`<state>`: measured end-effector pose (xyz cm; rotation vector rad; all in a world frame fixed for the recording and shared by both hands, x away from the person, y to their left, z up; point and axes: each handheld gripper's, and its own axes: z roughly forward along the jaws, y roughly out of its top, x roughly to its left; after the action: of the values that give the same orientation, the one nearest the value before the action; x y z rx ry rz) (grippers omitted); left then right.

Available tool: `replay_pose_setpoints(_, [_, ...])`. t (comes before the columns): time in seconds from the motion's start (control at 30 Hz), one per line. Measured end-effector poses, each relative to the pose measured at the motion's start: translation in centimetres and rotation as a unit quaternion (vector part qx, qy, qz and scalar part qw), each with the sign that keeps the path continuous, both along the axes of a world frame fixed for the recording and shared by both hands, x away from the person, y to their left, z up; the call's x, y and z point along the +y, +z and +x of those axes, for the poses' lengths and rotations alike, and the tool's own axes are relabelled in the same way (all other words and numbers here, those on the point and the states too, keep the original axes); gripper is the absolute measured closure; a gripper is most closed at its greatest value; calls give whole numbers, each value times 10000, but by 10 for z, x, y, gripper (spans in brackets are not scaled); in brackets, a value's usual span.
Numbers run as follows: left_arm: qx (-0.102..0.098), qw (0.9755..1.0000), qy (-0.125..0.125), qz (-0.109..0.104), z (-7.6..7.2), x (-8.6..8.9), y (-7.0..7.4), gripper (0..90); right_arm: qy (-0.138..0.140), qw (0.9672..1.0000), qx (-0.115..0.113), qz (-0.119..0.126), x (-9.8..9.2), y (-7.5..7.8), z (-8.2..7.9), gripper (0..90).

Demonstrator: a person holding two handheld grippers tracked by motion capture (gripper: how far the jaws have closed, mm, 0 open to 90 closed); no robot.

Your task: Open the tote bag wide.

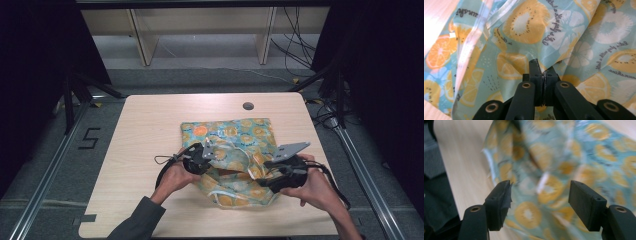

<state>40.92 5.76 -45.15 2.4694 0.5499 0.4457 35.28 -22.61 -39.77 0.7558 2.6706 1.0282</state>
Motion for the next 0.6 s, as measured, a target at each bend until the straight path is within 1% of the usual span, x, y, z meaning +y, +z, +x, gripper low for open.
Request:
replay_pose_setpoints(0.03, [-13, 10000, 7, -46, 0, 1, 0, 880, -28, 9997, 8, -240, 12, -9, 1, 345])
replay_pose_setpoints(0.07, [-2, 10000, 3, -38, 0, 1, 1, 879, -136, 9993, 60, -332, 18, -16, 2, 339])
replay_pose_setpoints(0.1, [27, 10000, 13, -19, 0, 2, 1, 877, -114, 9990, 18, -432, 21, -23, 6, 327])
replay_pose_setpoints(0.13, [14, 10000, 21, -45, 0, 2, 0, 876, -269, 9983, 81, -519, 23, -31, 7, 319])
replay_pose_setpoints(0.17, [3, 10000, 18, -46, 1, 2, 0, 874, -217, 9978, 117, -608, 23, -37, 10, 316])
replay_pose_setpoints(0.2, [34, 10000, 23, -57, 1, 2, 0, 873, -252, 9975, 168, -634, 23, -41, 11, 316])
replay_pose_setpoints(0.23, [51, 10000, 15, -68, 1, 3, 0, 871, -324, 9969, 95, -712, 24, -45, 13, 317])
replay_pose_setpoints(0.27, [49, 10000, -2, -77, 1, 3, 0, 870, -420, 9964, 53, -732, 24, -47, 14, 321])
replay_pose_setpoints(0.3, [82, 9999, 0, -91, 1, 2, 0, 869, -395, 9963, 14, -761, 23, -49, 16, 328])
replay_pose_setpoints(0.33, [70, 9999, 5, -90, 1, 2, 0, 869, -375, 9960, 14, -807, 23, -52, 17, 342])
replay_pose_setpoints(0.37, [61, 10000, -23, -69, 1, 1, 0, 868, -369, 9960, -33, -812, 23, -55, 18, 349])
replay_pose_setpoints(0.4, [76, 9999, -24, -75, 1, 1, 0, 868, -402, 9952, -88, -885, 24, -59, 19, 348])
replay_pose_setpoints(0.43, [76, 9999, -24, -75, 1, 1, 0, 867, -402, 9952, -88, -885, 24, -59, 19, 348])
replay_pose_setpoints(0.47, [94, 9999, -8, -98, 1, 0, -1, 867, -357, 9944, -25, -993, 25, -61, 20, 355])
replay_pose_setpoints(0.5, [100, 9999, -25, -67, 0, 0, -2, 868, -301, 9928, -159, -1145, 27, -66, 23, 464])
replay_pose_setpoints(0.53, [117, 9999, -36, -43, 0, 0, -2, 868, -252, 9922, -150, -1208, 28, -67, 22, 565])
replay_pose_setpoints(0.57, [133, 9999, -39, -51, 0, 0, -2, 868, -126, 9912, -280, -1291, 27, -67, 24, 668])
replay_pose_setpoints(0.6, [138, 9999, -37, -55, 0, 0, -2, 868, 6, 9920, -173, -1249, 27, -67, 24, 754])
